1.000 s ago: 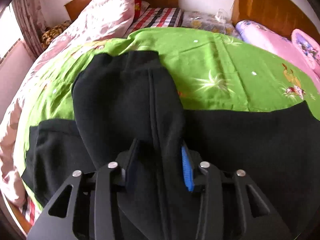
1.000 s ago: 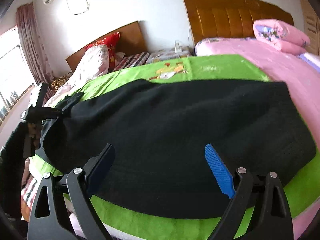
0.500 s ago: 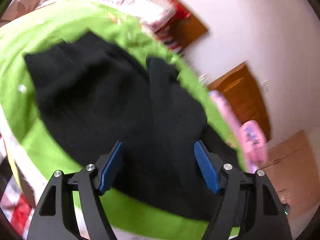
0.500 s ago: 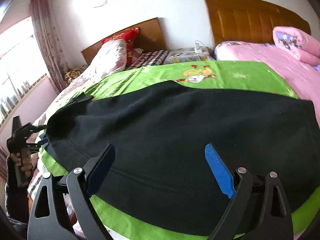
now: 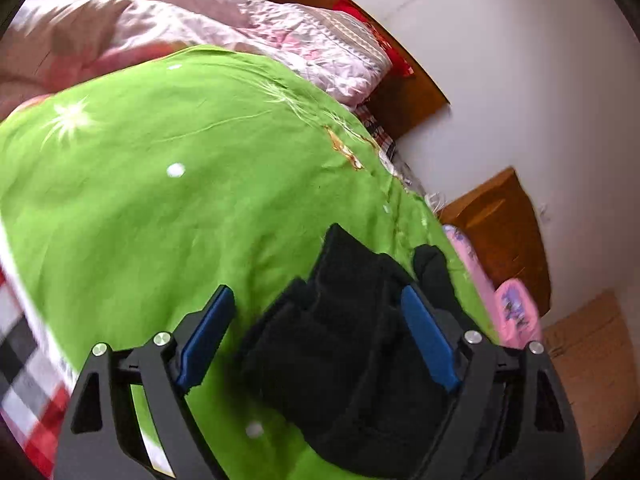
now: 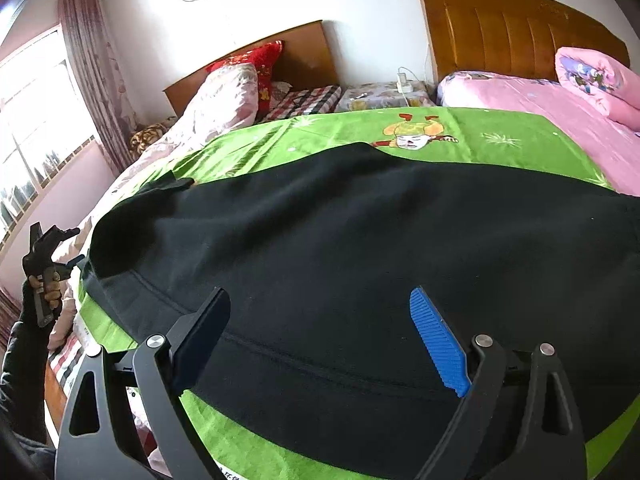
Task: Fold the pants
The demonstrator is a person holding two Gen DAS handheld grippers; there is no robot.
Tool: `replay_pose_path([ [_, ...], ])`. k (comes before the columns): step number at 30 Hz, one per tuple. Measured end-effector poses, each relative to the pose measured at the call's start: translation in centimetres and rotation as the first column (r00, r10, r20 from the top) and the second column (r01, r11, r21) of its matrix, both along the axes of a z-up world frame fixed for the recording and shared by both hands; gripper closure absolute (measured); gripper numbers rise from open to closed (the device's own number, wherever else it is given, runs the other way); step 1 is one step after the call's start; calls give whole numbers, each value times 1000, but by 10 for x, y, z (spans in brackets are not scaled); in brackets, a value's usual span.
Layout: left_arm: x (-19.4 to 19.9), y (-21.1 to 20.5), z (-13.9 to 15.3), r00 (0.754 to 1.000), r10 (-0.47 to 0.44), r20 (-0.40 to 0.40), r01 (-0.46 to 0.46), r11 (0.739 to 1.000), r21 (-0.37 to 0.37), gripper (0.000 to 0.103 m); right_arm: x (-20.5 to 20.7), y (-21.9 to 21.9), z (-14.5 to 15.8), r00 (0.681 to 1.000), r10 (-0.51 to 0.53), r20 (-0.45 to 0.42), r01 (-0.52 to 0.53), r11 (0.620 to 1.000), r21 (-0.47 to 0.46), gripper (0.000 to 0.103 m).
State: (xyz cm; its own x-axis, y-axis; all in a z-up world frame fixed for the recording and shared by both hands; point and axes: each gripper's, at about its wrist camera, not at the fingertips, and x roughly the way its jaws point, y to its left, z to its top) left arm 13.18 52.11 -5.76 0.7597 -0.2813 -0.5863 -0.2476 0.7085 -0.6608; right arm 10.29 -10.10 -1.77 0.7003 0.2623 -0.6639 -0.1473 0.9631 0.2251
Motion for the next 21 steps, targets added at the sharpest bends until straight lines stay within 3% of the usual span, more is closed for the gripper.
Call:
replay_pose_path([
  [3,13,-3,-10,998,-58,-10,58,998,37,21,1,-1,1,1000,-6,0,6,1000,-3,15],
  [5,8,-11,-11,996,-85,-23,87,994,65,34,-1,0,1,1000,-11,2,11,1000,-2,15],
  [6,6,-11,-12,993,-117,-14,117,992,56,58,-1,-1,0,1000,-13,0,13,1000,3,15],
  [7,4,-12,-12,987,-162,-1,162,986,39,64,-1,-1,-2,1000,-14,-3,14,1000,5,15],
  [9,-3,-18,-12,980,-197,0,196,977,85,68,1,-2,-7,1000,-17,-19,18,1000,17,15],
  [12,-7,-19,-16,980,-200,-13,201,976,79,68,6,-2,-14,999,-20,-50,22,999,48,15],
  [14,-5,-13,-18,987,-161,2,161,986,50,52,7,-1,-15,998,-14,-54,17,998,60,15],
  [15,-4,-9,-18,990,-140,21,139,990,19,39,6,-1,-15,999,-13,-52,16,998,58,15],
  [16,0,-7,-20,989,-140,39,141,989,-30,32,5,-1,-14,999,-14,-47,17,999,52,15],
  [18,7,-14,-18,986,-165,31,165,986,-8,33,3,-4,-13,999,-23,-41,25,998,52,15],
  [21,16,-35,-10,982,-180,-64,189,966,175,73,2,-14,-15,998,-52,-44,55,996,68,15],
])
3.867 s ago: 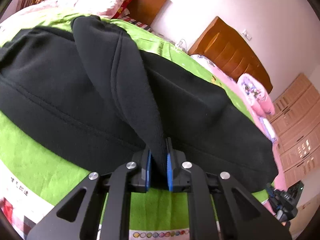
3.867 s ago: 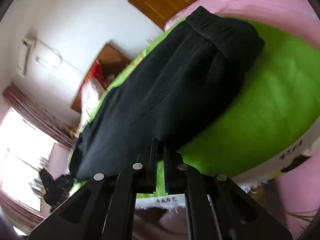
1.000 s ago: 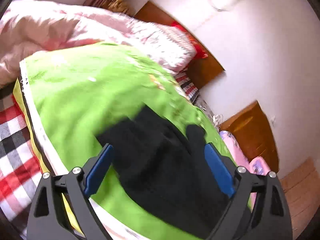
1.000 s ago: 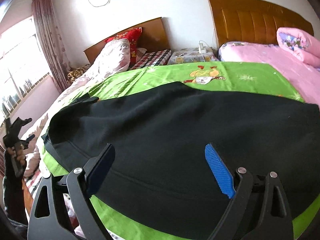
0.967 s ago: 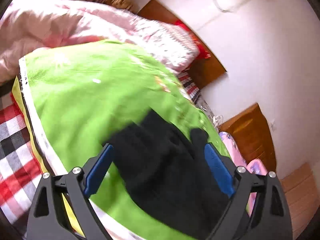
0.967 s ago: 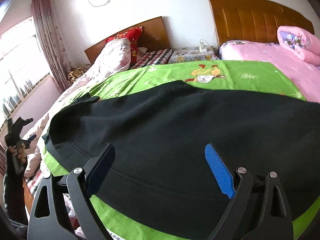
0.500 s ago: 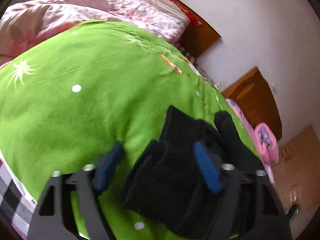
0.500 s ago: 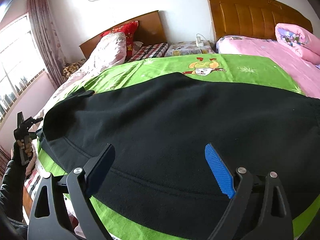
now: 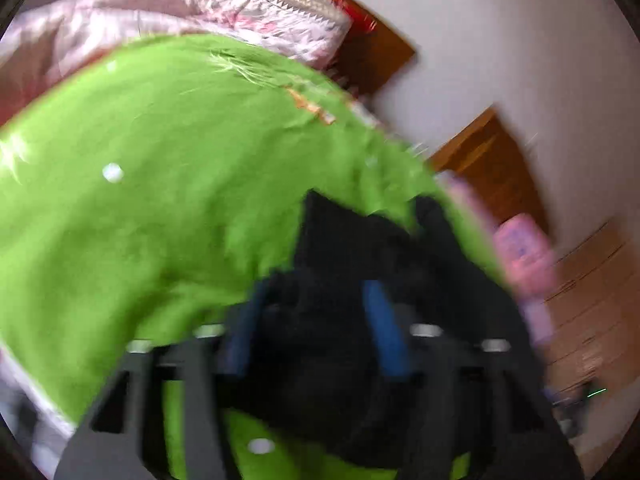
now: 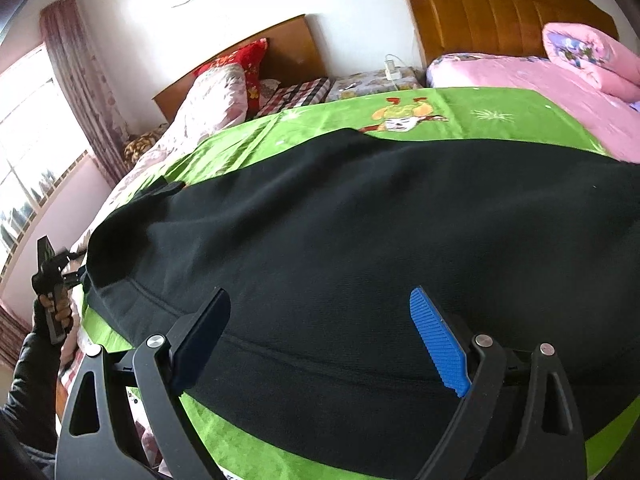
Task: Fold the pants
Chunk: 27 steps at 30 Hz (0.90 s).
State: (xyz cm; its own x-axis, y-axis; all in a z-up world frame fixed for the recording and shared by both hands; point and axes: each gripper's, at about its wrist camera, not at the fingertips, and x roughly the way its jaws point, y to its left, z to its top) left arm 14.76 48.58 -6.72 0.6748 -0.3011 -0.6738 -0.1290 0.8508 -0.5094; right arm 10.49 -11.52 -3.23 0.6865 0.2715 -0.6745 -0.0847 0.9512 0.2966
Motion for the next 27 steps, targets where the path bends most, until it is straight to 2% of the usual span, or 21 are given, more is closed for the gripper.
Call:
replay_pose_path([
  [1,-1,-4,4,1000,-1,-5,1,999,52,81,0,-2,-1,1000,-7,-2,7,1000,4,15],
  [2,-5,-7,10,1000,13,4,-13,995,99,84,0,-5,-2,1000,-14,-5,14,1000,9,15],
  [3,-9,-14,20,999,33,17,-36,984,176,91,0,-7,-3,1000,-21,-9,21,1000,14,15],
  [5,-18,-38,44,997,48,62,-67,927,370,94,-2,-11,-4,999,-32,-14,33,999,21,15],
  [6,-21,-56,59,995,46,88,-84,861,502,94,-3,-12,-4,999,-37,-12,37,999,23,15],
  [7,-24,-78,74,992,37,121,-107,764,637,99,-3,-13,-4,999,-39,-8,39,999,25,15],
  [8,-23,-92,84,988,45,147,-139,672,728,99,-3,-13,-3,999,-42,-4,42,999,26,15],
  [9,-20,-98,91,986,45,157,-151,627,764,99,-3,-14,-3,999,-43,-2,43,999,29,15],
  [11,-4,-91,91,990,83,118,-144,610,779,99,-4,-14,-4,999,-42,-1,42,998,42,15],
  [12,6,-84,81,991,108,84,-132,595,792,99,-5,-15,-5,999,-42,-1,42,998,44,15],
  [14,19,-77,55,992,124,-14,-69,636,768,99,-7,-17,-6,999,-41,-4,41,998,45,15],
  [15,24,-73,41,989,136,-50,-50,642,765,98,-8,-18,-7,999,-44,-6,44,998,45,15],
  [17,31,-62,4,955,242,-170,-19,624,781,97,-10,-26,-6,998,-60,-6,60,997,51,15],
  [18,30,-57,-5,943,271,-192,-20,623,782,96,-11,-30,-5,998,-69,-4,69,996,57,15],
  [20,19,-41,3,906,383,-179,-113,628,770,67,-11,-38,-3,996,-94,-1,94,993,75,15],
  [21,15,-32,12,886,434,-163,-170,632,756,48,-11,-40,-2,995,-99,-1,98,992,82,15],
  [22,7,-27,25,877,460,-136,-220,637,739,48,-11,-41,-2,995,-102,0,102,990,95,15],
  [24,-1,-27,52,866,495,-70,-300,626,720,49,-9,-40,-4,995,-97,-4,97,989,113,15],
  [25,-8,-38,74,888,459,-21,-322,655,684,47,-7,-36,-5,996,-90,-7,90,989,116,15],
  [26,-11,-55,95,923,385,24,-314,715,625,41,-6,-31,-7,997,-80,-10,81,990,116,15],
  [27,-8,-70,105,945,324,46,-288,757,587,26,-5,-28,-8,997,-73,-11,73,991,116,15],
])
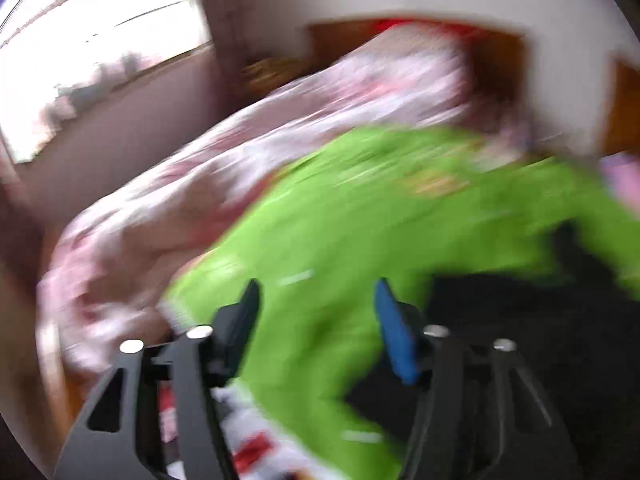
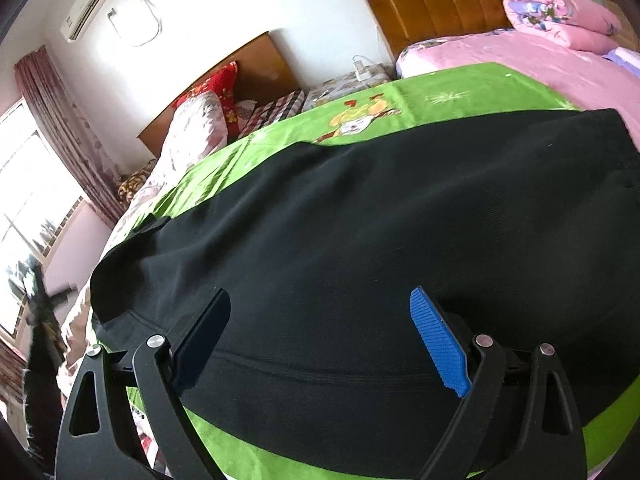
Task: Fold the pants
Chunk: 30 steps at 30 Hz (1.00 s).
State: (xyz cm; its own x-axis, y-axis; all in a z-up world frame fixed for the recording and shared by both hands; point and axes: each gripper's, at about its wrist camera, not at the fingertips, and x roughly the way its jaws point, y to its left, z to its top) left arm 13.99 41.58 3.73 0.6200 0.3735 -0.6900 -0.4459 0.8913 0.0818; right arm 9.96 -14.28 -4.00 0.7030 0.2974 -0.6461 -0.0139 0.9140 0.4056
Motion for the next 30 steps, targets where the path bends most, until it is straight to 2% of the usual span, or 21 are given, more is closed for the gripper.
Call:
replay_pose_path([
  [1,1,-26,17,993,-110,52,112,993,-40,13,1,7,-1,1000,17,-1,-17,1000,-6,15],
  [2,2,-53,29,976,-198,88,202,979,-39,9,2,12,-1,999,33,-2,-33,999,-12,15],
  [4,9,-112,41,937,-342,79,339,940,41,2,1,19,-1,998,57,0,-57,998,-19,15],
  [6,25,-168,39,890,-456,-5,453,882,131,2,1,22,-1,998,70,-1,-70,997,-19,15],
  [7,41,-204,28,858,-505,-91,513,838,187,2,2,22,-1,997,74,-2,-74,997,-19,15],
  [8,55,-227,19,838,-521,-161,545,811,213,2,3,22,-1,997,77,-4,-77,997,-19,15],
  [10,82,-266,-16,785,-534,-315,605,770,203,12,7,26,1,995,94,-12,-95,995,-25,15],
  [11,96,-271,-32,766,-522,-377,616,762,197,14,10,29,3,993,113,-15,-113,993,-38,15],
  [12,109,-276,-48,754,-487,-441,615,760,212,24,14,33,6,991,130,-16,-130,990,-55,15],
  [13,122,-274,-68,748,-424,-511,596,767,236,44,19,39,11,989,146,-14,-147,986,-83,15],
  [14,129,-270,-76,745,-409,-528,585,780,222,51,23,43,14,986,164,-15,-164,981,-107,15],
  [16,130,-253,-64,770,-447,-456,547,830,111,84,33,50,18,979,205,-23,-206,965,-162,15],
  [18,113,-236,-42,822,-448,-351,511,853,106,90,45,53,13,975,214,-62,-223,947,-231,15],
  [20,86,-205,-11,872,-450,-191,457,890,-9,92,53,52,2,971,215,-105,-235,935,-264,15],
  [22,47,-157,14,922,-387,-5,383,914,-131,92,59,48,-13,967,212,-143,-245,930,-273,14],
  [24,11,-103,24,953,-281,112,302,911,-280,93,55,48,-15,964,245,-105,-265,925,-274,5],
  [25,-1,-81,23,960,-232,155,273,896,-350,92,55,52,-16,963,246,-108,-267,915,-302,5],
  [27,-30,-33,4,971,-115,209,208,838,-505,89,55,60,-19,963,244,-117,-270,895,-355,4],
  [28,-42,-7,-20,978,-61,198,168,794,-584,88,55,64,-20,963,242,-121,-270,881,-388,4],
  [29,-48,7,-39,979,-39,199,161,749,-643,79,54,66,-21,963,242,-120,-270,876,-400,4],
  [30,-51,23,-61,978,-27,205,169,674,-719,67,53,66,-20,963,241,-122,-270,876,-399,4],
])
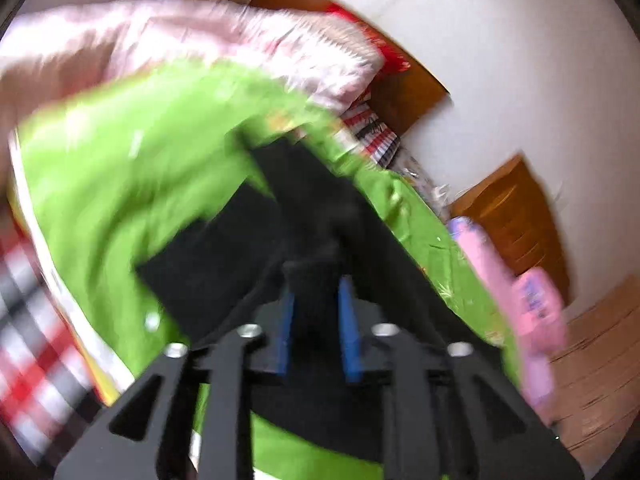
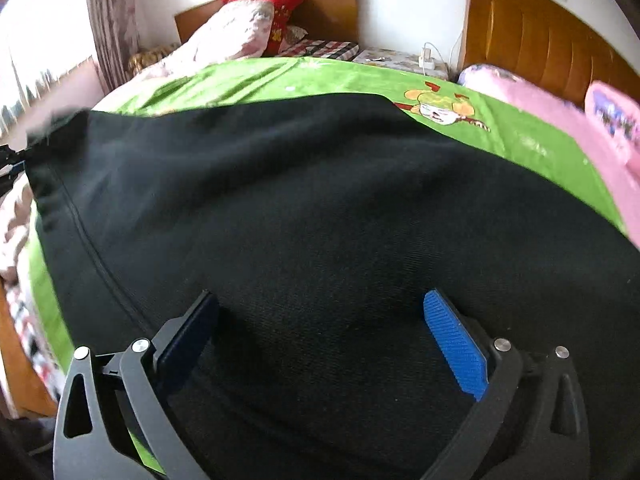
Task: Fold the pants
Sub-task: 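Lift the cuffs with the left gripper while the right gripper grasps the pants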
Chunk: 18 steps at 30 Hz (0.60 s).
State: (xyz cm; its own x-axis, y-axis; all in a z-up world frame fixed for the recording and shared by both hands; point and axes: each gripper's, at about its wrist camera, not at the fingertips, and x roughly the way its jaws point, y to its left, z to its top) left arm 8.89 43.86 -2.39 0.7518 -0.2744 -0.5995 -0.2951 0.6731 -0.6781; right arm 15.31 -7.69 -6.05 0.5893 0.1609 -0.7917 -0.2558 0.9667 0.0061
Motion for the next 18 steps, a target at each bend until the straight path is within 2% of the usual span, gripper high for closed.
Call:
replay_pose_path([
  [2,-6,17,-29,1000,-4,14,6,990,-140,65,1,-1,2,1000,-5,-19,5,1000,6,4],
  [3,-7,24,-40,998,-3,64,16,979,-205,62,1,-1,5,1000,-15,-23,15,1000,6,4],
  [4,-9,25,-43,995,3,96,19,974,-227,57,-3,4,13,1000,-11,-6,11,1000,22,4],
  [6,-12,28,-43,987,27,161,17,964,-265,48,-10,20,28,997,61,44,-64,996,65,4],
  [7,-13,26,-40,981,35,189,18,962,-274,47,-15,35,37,989,126,83,-133,988,82,4],
  [9,-10,21,-38,979,54,194,-2,966,-258,47,-22,68,47,961,246,126,-259,961,96,7],
  [11,-8,19,-37,980,59,188,-11,969,-248,51,-27,112,49,914,380,145,-394,915,89,17],
  [12,-9,16,-35,982,60,180,-15,971,-240,57,-30,140,47,877,458,145,-471,879,71,24],
  [14,-7,7,-33,984,54,169,-14,973,-230,57,-35,179,40,815,565,132,-574,818,37,30],
  [16,-2,12,-34,987,46,154,-8,971,-241,58,-41,216,30,753,652,96,-654,757,-12,42],
  [17,-1,12,-33,988,42,151,-5,972,-235,60,-43,228,27,734,674,84,-675,738,-26,53],
  [18,0,11,-32,988,36,147,-3,976,-217,68,-47,237,26,718,692,76,-692,721,-34,61],
])
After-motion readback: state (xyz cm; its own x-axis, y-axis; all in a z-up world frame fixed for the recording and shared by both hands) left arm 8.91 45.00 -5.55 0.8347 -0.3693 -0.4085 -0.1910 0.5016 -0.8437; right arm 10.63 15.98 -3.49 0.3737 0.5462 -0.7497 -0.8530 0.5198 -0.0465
